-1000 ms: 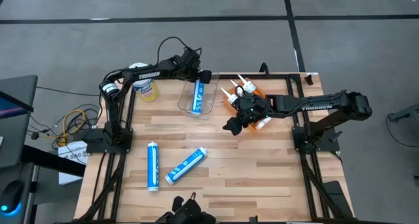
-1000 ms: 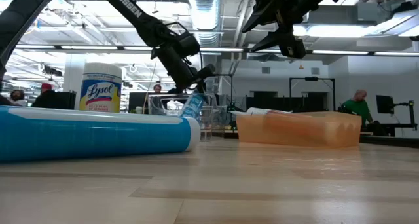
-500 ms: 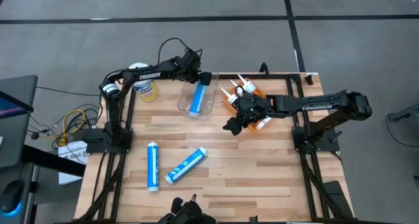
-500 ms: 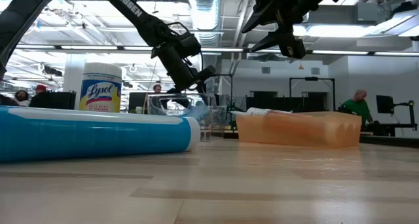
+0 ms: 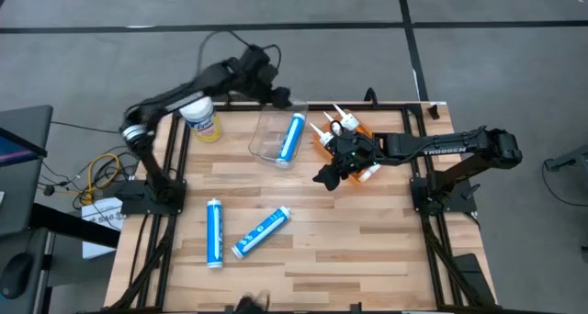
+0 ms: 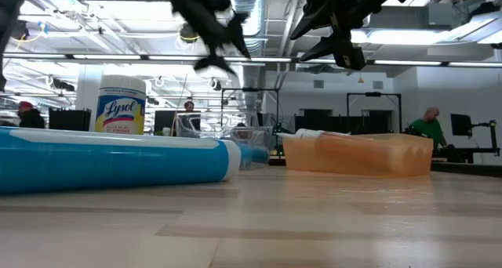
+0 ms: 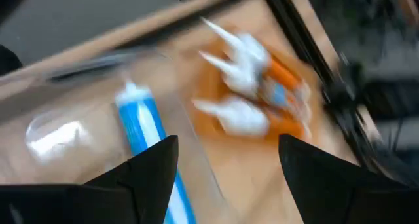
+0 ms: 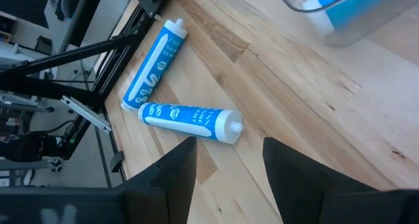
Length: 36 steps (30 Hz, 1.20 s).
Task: Pick & place silicon tubes, Sealant and Lysol wipes
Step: Put the right blue sealant into the left transparent bin
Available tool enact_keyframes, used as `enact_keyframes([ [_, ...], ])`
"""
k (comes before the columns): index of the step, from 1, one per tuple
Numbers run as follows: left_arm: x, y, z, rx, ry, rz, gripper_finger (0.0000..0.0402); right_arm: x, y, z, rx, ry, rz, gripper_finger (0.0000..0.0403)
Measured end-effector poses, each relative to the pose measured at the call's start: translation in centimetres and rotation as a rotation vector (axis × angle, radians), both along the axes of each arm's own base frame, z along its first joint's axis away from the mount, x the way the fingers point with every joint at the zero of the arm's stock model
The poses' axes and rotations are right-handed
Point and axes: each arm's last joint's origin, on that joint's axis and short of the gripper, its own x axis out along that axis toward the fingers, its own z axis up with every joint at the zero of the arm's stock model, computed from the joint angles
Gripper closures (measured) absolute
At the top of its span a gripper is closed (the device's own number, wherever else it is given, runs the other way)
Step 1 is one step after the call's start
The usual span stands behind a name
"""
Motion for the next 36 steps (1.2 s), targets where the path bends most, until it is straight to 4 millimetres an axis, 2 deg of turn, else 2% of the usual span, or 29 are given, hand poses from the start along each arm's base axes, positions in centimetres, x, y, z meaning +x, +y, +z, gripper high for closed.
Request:
enact_keyframes([
  [2, -1.3, -3.0, 3.0, 0.011, 0.036, -0.081, 0.0147, 0.0, -0.1, 0.0, -0.014, -0.003, 0.012, 0.0236],
  [5, -3.3, -8.8, 5.8, 0.014, 0.114, -0.184, 0.0147, 0.0, -0.2, 0.0, -0.021, -0.003, 0.013, 0.0234],
  [8, -4.5, -14.1, 7.0, 0.079, 0.236, -0.21, 0.0147, 0.0, -0.4, 0.0, -0.045, -0.005, 0.031, 0.0235],
  [11, -4.5, -18.4, 6.5, 0.145, 0.351, -0.163, 0.0147, -0.1, -0.6, -0.1, -0.057, -0.002, 0.037, 0.0237],
  [14, -4.1, -21.9, 5.1, 0.184, 0.398, -0.173, 0.0147, -0.2, -0.8, -0.2, -0.066, 0.014, 0.041, 0.0238],
  [19, -2.6, -25.6, 0.0, 0.133, 0.455, -0.195, 0.0147, -0.8, -1.1, -0.8, -0.07, 0.099, 0.046, 0.0237],
  [25, -1.6, -28.1, -5.1, 0.022, 0.506, -0.156, 0.0147, -1.2, -0.6, -1.2, -0.076, 0.155, 0.073, 0.0238],
  [36, 0.7, -31.7, -10.6, -0.068, 0.642, -0.183, 0.0147, -1.3, 0.8, -1.3, -0.093, 0.166, 0.135, 0.0238],
])
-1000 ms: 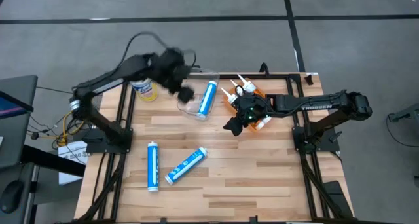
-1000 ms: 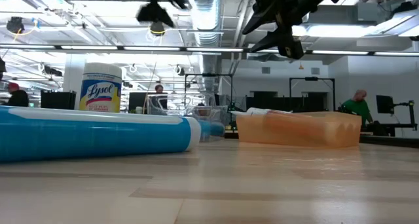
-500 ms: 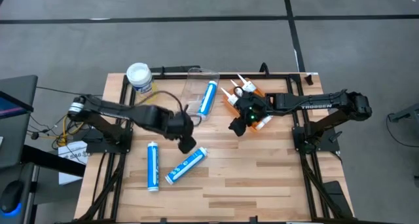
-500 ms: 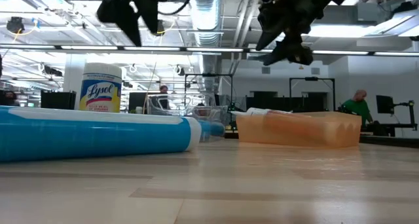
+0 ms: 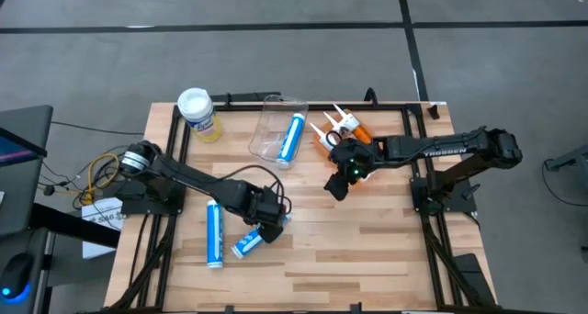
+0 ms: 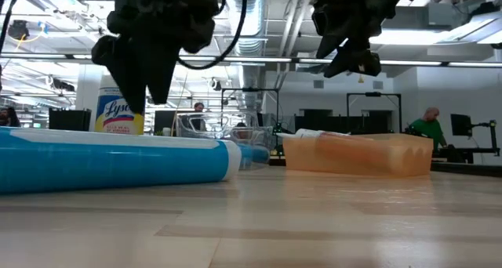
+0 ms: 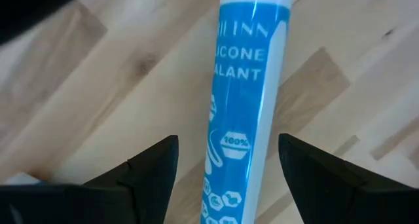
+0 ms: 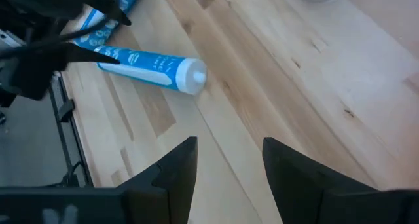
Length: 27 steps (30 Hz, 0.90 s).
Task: Pick & place silicon tubes, Sealant and Lysol wipes
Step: Put the right blue sealant into the left transparent bin
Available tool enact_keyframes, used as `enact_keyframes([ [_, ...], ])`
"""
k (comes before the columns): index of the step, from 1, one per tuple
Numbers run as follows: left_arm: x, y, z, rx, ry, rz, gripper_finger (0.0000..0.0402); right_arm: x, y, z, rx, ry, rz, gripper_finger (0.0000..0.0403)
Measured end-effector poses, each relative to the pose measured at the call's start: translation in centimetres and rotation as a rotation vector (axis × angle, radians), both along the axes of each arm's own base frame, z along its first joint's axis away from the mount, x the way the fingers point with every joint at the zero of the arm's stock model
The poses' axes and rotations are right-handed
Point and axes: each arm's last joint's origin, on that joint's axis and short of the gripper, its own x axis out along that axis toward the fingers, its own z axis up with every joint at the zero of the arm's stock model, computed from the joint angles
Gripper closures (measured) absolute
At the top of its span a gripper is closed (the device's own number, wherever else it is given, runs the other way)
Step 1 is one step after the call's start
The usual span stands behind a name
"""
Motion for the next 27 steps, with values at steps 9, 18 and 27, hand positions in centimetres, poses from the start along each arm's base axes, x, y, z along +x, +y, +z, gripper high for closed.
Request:
enact_keyframes([
  [9, 0.4, -1.3, -0.9, -0.006, -0.01, -0.015, 0.0146, 0.0, 0.5, 0.0, -0.001, 0.0, 0.017, 0.0239],
  [18, 0.8, -1.8, -2.0, 0.017, -0.001, -0.065, 0.0081, 0.0, 0.5, 0.0, -0.001, 0.0, 0.016, 0.0241],
  [27, 2.2, -2.2, -4.4, 0.068, -0.017, -0.082, 0.0046, 0.1, 0.5, 0.1, -0.002, -0.009, 0.015, 0.0241],
])
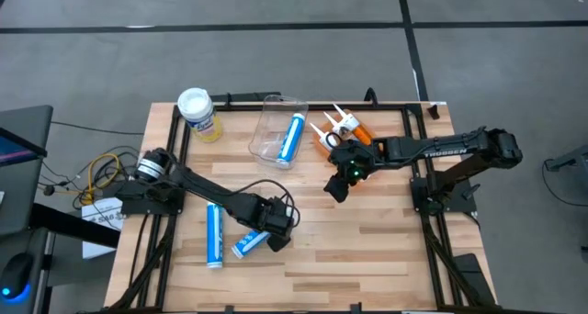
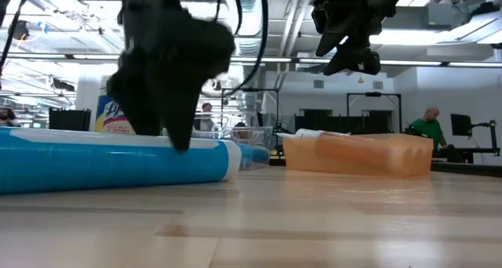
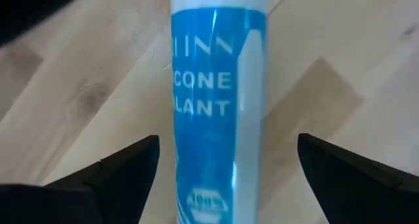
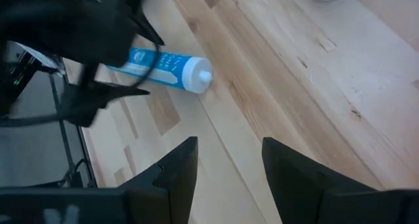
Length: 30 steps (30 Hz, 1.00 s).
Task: Pick & place silicon tubes, Sealant and Lysol wipes
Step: Put the right blue sealant into the left transparent bin
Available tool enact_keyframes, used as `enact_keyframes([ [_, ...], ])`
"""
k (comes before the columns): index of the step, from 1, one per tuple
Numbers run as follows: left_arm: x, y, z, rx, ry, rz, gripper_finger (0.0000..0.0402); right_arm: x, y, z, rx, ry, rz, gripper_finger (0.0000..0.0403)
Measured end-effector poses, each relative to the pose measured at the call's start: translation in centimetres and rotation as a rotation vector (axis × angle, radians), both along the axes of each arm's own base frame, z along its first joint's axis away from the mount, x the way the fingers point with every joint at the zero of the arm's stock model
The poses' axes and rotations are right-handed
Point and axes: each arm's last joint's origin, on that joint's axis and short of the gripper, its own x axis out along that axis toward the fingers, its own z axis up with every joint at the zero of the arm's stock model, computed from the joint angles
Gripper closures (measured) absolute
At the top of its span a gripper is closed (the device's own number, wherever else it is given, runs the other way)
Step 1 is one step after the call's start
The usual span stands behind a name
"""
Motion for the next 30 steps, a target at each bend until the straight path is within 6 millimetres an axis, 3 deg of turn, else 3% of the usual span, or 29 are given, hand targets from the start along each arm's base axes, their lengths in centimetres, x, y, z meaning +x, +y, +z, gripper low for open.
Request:
enact_keyframes([
  [8, 0.6, -0.7, -5.0, -0.08, 0.186, 0.049, 0.0046, 0.0, 0.0, 0.0, 0.0, 0.0, 0.0, 0.0239],
  [20, 0.4, -0.5, -5.1, -0.064, 0.2, 0.096, 0.0051, 0.0, 0.0, 0.0, 0.001, 0.0, 0.0, 0.0242],
  [23, 0.4, -0.4, -5.1, -0.066, 0.202, 0.116, 0.0081, 0.0, 0.0, 0.0, 0.001, 0.0, 0.0, 0.0241],
  [30, 1.5, 0.1, -3.0, -0.009, 0.186, 0.113, 0.0203, 0.0, 0.0, 0.0, 0.001, 0.0, 0.0, 0.0245],
])
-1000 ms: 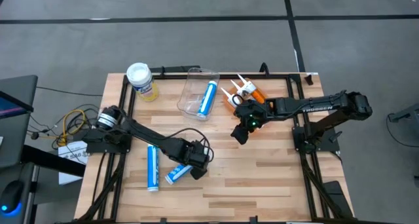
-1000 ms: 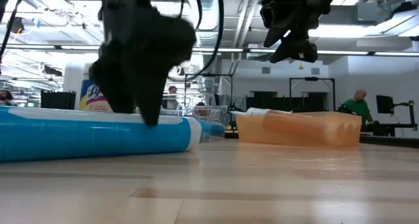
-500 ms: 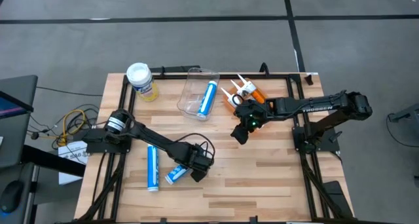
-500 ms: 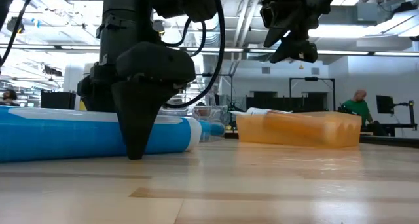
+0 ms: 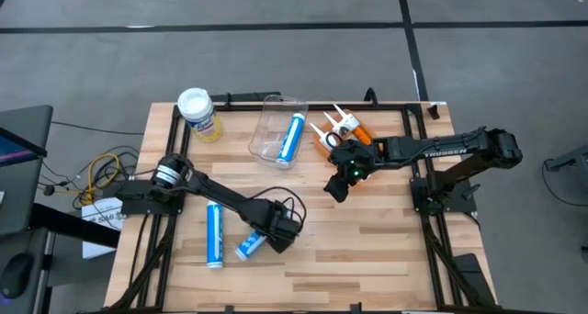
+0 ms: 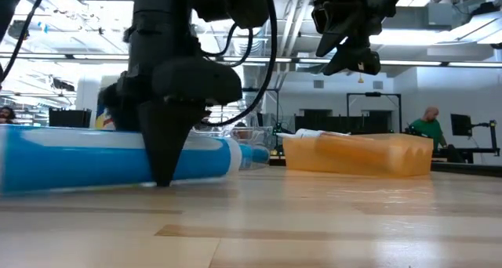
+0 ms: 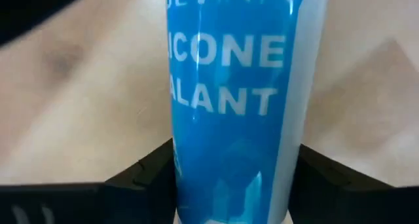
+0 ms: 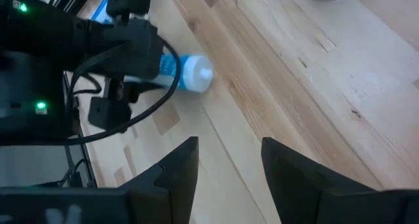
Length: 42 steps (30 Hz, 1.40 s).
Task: Pick & place silicon tubes, Sealant and Lysol wipes
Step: Put the right blue sealant into the left transparent bin
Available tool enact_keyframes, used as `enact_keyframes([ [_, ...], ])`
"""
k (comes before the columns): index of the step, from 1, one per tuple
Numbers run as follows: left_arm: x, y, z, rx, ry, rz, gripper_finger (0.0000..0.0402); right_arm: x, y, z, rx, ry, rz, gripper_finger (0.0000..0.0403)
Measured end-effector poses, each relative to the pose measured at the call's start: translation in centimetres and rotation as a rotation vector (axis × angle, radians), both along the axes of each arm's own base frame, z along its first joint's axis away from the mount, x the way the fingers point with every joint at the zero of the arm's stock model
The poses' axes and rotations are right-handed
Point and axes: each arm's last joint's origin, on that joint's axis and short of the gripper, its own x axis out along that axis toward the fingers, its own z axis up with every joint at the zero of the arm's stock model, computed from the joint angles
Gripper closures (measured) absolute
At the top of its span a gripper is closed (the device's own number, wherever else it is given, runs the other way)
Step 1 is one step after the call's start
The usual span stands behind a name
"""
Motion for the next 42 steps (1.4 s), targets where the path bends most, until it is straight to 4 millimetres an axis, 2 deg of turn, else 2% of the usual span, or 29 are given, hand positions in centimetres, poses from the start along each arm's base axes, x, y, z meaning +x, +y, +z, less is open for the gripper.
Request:
enact_keyframes([
  [2, 0.1, 0.7, 0.9, 0.043, -0.001, -0.006, 0.0203, 0.0, 0.0, 0.0, 0.0, 0.0, 0.0, 0.0245],
  [6, -0.2, 1.9, 4.1, 0.083, -0.004, 0.018, 0.0203, 0.0, 0.0, 0.0, 0.0, 0.002, 0.0, 0.0245],
  [8, -1.0, 2.3, 5.8, 0.094, 0.035, 0.021, 0.0203, 0.0, 0.0, 0.0, 0.0, 0.002, 0.0, 0.0246],
  [13, -3.3, 4.9, 12.2, 0.191, -0.038, 0.108, 0.0203, 0.0, 0.0, 0.0, -0.003, 0.0, 0.004, 0.0248],
  [19, -5.7, 11.1, 18.8, 0.423, -0.319, 0.351, 0.0203, 0.0, 0.0, 0.0, -0.005, -0.002, 0.005, 0.0249],
  [23, -5.7, 16.0, 21.2, 0.595, -0.517, 0.498, 0.0203, 0.0, 0.0, 0.0, -0.005, -0.002, 0.005, 0.0249],
  [26, -4.5, 19.5, 22.5, 0.67, -0.667, 0.523, 0.0203, 0.0, 0.0, 0.0, -0.001, -0.003, -0.002, 0.0249],
  [28, -3.4, 21.5, 22.5, 0.694, -0.727, 0.51, 0.0203, 0.0, 0.0, 0.0, 0.001, -0.002, -0.005, 0.0249],
  [30, -2.3, 23.4, 21.6, 0.669, -0.744, 0.484, 0.0203, 0.0, 0.0, 0.0, 0.003, -0.001, -0.006, 0.0249],
  [37, -0.2, 28.2, 14.8, 0.554, -0.523, 0.463, 0.0203, 0.0, 0.0, 0.0, 0.004, 0.001, -0.007, 0.0249],
  [42, 0.6, 30.5, 11.2, 0.487, -0.444, 0.461, 0.0203, 0.0, 0.0, 0.0, 0.004, 0.001, -0.007, 0.0249],
])
